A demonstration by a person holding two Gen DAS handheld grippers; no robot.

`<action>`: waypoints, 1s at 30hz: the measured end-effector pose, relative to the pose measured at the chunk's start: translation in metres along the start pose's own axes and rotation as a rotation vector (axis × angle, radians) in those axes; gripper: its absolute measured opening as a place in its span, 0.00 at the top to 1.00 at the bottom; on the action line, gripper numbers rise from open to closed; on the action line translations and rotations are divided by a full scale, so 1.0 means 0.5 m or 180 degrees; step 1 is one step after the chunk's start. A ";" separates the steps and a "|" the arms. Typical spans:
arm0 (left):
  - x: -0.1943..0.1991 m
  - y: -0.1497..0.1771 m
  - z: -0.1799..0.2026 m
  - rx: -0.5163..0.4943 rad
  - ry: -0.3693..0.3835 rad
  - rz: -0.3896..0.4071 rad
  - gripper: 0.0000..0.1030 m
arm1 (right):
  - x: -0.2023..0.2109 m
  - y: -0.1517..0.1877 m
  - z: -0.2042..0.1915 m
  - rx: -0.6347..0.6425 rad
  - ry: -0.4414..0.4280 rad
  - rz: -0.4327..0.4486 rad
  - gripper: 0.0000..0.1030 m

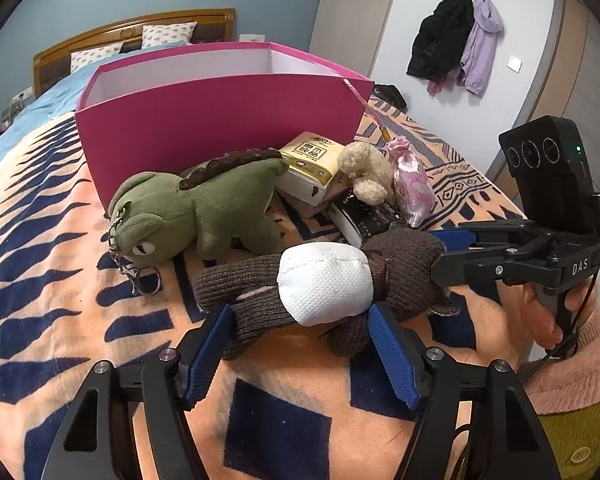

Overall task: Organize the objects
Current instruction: 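Lift the brown monkey with both grippers and carry it over the box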

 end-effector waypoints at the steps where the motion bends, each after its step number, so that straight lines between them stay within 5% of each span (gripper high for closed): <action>1: -0.001 0.000 0.000 -0.0005 -0.0002 -0.0009 0.30 | 0.002 0.001 -0.002 -0.0007 0.0012 0.0004 0.33; 8: -0.018 -0.001 0.014 -0.0037 0.0133 -0.0127 0.26 | -0.026 0.005 -0.026 0.0065 0.0046 -0.0021 0.34; 11: -0.025 -0.001 0.026 -0.0046 0.0226 -0.0152 0.26 | -0.025 0.001 -0.021 0.0058 0.0014 0.0002 0.45; 15: -0.020 -0.005 0.031 0.0028 0.0383 -0.0132 0.26 | -0.008 -0.009 -0.028 0.0155 0.0024 0.0112 0.47; 25: 0.069 -0.092 0.026 -0.0020 0.0340 0.0279 0.27 | 0.056 -0.099 -0.078 0.0388 -0.0265 0.0445 0.47; 30: 0.109 -0.172 0.003 -0.0015 0.0200 0.0531 0.35 | 0.065 -0.194 -0.112 0.0556 -0.0387 0.0676 0.47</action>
Point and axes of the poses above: each gripper's, at about its wrist camera, not at the fingertips, and x roughly against the way its jaws point, z to its right, y to its underside, the point moved 7 cm from there along -x, roughly the way its jaws point, and after that the axes turned 3 degrees about x, right-handed, at the moved point
